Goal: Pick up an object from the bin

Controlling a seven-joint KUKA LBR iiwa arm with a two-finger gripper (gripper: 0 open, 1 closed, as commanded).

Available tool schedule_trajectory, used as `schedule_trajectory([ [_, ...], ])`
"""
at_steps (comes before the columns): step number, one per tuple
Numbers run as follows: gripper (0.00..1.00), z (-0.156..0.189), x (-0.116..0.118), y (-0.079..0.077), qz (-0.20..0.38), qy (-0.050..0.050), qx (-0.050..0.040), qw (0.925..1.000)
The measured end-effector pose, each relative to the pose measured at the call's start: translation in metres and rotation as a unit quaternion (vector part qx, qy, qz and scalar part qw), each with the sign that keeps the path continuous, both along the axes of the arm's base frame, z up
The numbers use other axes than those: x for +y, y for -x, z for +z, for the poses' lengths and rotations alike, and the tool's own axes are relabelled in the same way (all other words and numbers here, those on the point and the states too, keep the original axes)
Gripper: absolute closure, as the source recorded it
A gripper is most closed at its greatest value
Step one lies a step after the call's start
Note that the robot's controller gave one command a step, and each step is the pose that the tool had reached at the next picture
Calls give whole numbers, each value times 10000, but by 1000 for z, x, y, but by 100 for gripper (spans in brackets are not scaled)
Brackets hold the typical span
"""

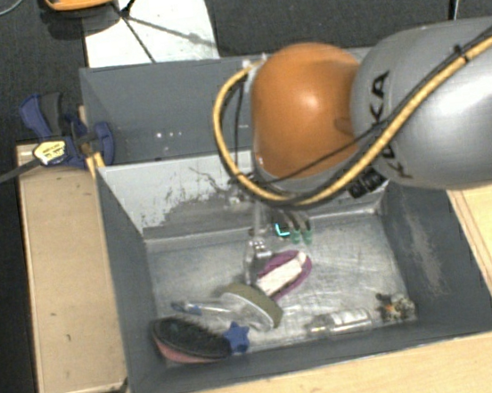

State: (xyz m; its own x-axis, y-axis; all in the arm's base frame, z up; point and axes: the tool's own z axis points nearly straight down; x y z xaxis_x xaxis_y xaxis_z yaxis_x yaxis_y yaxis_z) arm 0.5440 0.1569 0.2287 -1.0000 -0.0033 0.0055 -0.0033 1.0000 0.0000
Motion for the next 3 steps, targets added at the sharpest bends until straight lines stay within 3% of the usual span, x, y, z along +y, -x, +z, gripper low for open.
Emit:
schedule_trajectory([
  [1,0,-157,-14,-30,562,-19,-119,9983],
  [2,0,-99,-64,13,1844,2,-33,9829],
  [3,0,-144,-104,-15,3658,-7,-37,9307],
])
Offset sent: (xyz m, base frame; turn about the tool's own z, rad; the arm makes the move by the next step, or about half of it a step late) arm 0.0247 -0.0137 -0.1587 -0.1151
